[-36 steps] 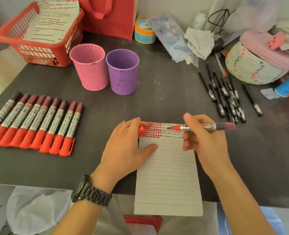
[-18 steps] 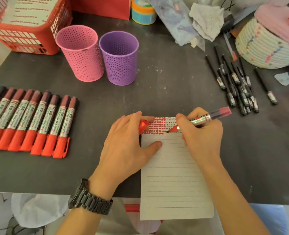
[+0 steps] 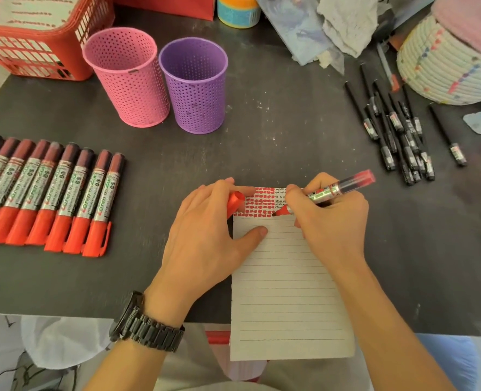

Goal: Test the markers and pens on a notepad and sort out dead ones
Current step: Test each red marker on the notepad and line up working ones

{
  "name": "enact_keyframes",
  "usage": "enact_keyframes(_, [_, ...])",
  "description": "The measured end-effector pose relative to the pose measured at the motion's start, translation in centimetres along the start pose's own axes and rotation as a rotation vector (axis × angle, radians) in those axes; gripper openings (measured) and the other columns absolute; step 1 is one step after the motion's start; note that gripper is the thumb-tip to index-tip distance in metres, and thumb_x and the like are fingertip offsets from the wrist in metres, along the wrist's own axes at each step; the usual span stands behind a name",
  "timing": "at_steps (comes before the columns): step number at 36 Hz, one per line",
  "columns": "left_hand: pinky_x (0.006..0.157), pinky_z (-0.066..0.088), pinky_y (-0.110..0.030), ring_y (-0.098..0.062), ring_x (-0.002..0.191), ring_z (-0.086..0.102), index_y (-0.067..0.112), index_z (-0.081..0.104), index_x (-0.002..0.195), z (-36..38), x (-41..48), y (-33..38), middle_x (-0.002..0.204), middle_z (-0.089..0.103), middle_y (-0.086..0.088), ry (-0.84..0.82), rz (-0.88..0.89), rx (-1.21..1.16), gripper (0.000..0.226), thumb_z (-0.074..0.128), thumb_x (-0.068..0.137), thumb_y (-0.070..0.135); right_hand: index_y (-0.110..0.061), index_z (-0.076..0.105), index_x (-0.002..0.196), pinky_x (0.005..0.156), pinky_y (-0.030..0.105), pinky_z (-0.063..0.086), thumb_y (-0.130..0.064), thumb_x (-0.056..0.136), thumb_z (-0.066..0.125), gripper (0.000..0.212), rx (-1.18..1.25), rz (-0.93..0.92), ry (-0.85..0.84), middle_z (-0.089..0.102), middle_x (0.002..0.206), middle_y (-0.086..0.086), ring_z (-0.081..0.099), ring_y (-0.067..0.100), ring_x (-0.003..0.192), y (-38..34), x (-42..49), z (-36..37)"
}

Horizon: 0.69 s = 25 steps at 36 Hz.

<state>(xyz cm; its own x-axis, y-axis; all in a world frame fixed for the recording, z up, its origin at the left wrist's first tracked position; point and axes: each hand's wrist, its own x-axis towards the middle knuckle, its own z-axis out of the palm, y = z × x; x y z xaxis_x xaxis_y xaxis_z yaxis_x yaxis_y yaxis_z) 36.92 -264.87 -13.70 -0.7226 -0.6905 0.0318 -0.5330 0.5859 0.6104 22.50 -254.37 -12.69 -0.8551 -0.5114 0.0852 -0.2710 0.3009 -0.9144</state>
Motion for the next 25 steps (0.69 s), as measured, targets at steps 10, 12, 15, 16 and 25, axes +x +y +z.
enact_keyframes(10, [0.103,0.024,-0.031,-0.018,0.132,0.048,0.045,0.045,0.129,0.17,-0.14,-0.22,0.143,0.051,0.014,0.018,0.02,0.0,0.064,0.073,0.074,0.065,-0.015,0.06,0.067,0.043,0.024,0.046,-0.027,0.082,0.071,0.021,-0.023,-0.025,0.005,0.062,0.049,-0.002,0.055,0.007,0.042,0.1,-0.05,0.05])
enact_keyframes(12, [0.103,0.023,-0.031,-0.017,0.131,0.048,0.046,0.044,0.128,0.17,-0.14,-0.24,0.143,0.052,0.014,0.022,0.019,-0.001,0.064,0.073,0.074,0.065,-0.015,0.061,0.067,0.042,0.024,0.046,-0.026,0.083,0.072,0.021,-0.024,-0.024,0.006,0.062,0.049,-0.002,0.055,0.007,0.042,0.14,-0.04,0.06])
enact_keyframes(15, [0.102,0.024,-0.031,-0.018,0.131,0.048,0.048,0.041,0.126,0.18,-0.13,-0.28,0.142,0.052,0.014,0.023,0.02,-0.004,0.064,0.073,0.074,0.065,-0.015,0.061,0.068,0.041,0.021,0.045,-0.023,0.084,0.073,0.021,-0.013,-0.031,0.01,0.063,0.05,-0.002,0.056,0.007,0.042,0.12,0.0,0.07])
enact_keyframes(16, [0.102,0.023,-0.031,-0.018,0.132,0.048,0.049,0.041,0.127,0.19,-0.1,-0.28,0.143,0.052,0.014,0.021,0.018,-0.004,0.064,0.072,0.074,0.066,-0.015,0.061,0.068,0.041,0.021,0.045,-0.023,0.084,0.072,0.021,-0.013,-0.033,0.008,0.062,0.05,-0.002,0.055,0.007,0.042,0.09,0.01,0.06])
enact_keyframes(25, [0.103,0.024,-0.031,-0.018,0.131,0.048,0.045,0.046,0.128,0.25,-0.12,-0.33,0.142,0.053,0.013,0.031,0.032,-0.009,0.063,0.074,0.074,0.063,-0.01,0.057,0.061,0.045,0.032,0.046,-0.023,0.082,0.071,0.028,-0.015,-0.028,0.017,0.06,0.049,0.004,0.055,0.022,0.044,0.17,0.02,0.03])
